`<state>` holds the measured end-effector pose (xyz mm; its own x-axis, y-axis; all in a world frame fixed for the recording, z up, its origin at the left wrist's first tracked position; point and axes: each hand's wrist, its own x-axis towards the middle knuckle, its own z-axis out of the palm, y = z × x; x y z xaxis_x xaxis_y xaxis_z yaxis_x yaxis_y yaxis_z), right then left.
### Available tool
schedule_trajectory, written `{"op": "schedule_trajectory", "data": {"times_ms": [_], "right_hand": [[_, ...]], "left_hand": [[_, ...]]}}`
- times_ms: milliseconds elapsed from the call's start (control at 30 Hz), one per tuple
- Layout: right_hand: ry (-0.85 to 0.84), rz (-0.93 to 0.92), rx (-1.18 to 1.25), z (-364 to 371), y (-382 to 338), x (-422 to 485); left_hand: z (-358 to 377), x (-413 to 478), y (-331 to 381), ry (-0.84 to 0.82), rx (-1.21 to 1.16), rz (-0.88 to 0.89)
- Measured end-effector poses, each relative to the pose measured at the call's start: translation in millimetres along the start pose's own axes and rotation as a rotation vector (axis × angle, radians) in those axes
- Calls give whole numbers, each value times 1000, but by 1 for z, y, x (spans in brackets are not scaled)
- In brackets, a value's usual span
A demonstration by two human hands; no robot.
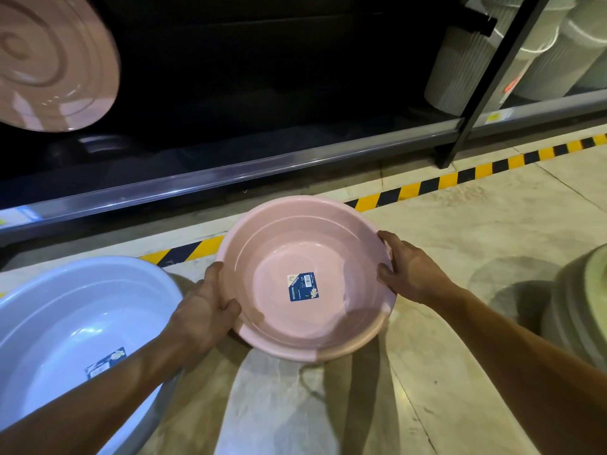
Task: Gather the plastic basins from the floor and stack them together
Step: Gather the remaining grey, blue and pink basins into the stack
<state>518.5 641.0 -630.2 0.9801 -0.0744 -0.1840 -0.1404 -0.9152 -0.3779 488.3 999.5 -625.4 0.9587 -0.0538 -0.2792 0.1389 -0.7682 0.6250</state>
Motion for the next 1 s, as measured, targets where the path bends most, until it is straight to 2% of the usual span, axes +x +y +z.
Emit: {"op": "schedule_trajectory", "data": {"times_ms": [300,467,600,833,1000], "right_hand": [[71,-28,42,-9,-9,2],[128,-67,70,-23,-21,-5],[171,-125,113,-35,-42,-13],[162,-233,134,-48,-93,-41],[161,-322,175,-56,-134,-63]], "left_hand": [[-14,-8,6,64,-35,-35],[-41,-16,14,123,-67,21],[-68,-25,9,173,-112,59],[-115,-51,-22,200,-205,85],[-145,-75,-43,285,-208,113]]}}
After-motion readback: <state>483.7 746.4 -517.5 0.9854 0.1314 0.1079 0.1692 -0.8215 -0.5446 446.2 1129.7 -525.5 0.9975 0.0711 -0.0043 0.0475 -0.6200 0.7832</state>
